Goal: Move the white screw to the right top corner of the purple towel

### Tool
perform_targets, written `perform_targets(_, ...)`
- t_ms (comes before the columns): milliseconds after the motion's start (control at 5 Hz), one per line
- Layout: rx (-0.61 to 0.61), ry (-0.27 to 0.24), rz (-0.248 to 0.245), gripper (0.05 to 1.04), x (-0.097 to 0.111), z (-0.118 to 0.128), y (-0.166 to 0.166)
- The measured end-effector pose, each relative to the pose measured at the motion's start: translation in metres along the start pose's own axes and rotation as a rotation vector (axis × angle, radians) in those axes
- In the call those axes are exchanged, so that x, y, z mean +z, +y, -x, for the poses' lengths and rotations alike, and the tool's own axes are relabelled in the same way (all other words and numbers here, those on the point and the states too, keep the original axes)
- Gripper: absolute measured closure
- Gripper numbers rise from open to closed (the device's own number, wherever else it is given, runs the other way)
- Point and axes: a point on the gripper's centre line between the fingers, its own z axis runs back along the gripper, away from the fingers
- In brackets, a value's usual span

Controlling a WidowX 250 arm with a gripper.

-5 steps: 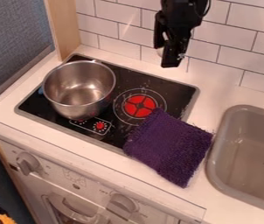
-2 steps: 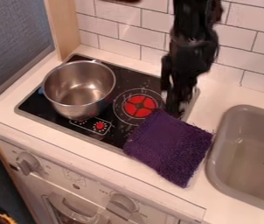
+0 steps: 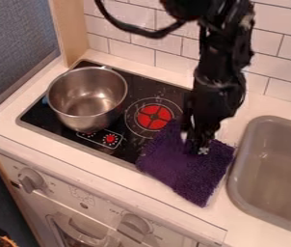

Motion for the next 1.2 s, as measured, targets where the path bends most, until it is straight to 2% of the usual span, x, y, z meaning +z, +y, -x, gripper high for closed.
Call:
perform_targets(200, 0.005, 0.005, 0.022, 0.273, -0.012, 0.000, 0.000)
perform_targets(400, 0.058, -0.005, 0.044, 0.123, -0.014, 0.008, 0.006)
perform_targets(600, 0.077, 0.022, 0.050, 0.087, -0.010, 0.013, 0.011)
perform_targets(800, 0.086, 0.025, 0.047, 0.085, -0.010, 0.016, 0.013)
perform_targets(1200, 0.089, 0.007, 0.005, 0.085, 0.007, 0.017, 0.017)
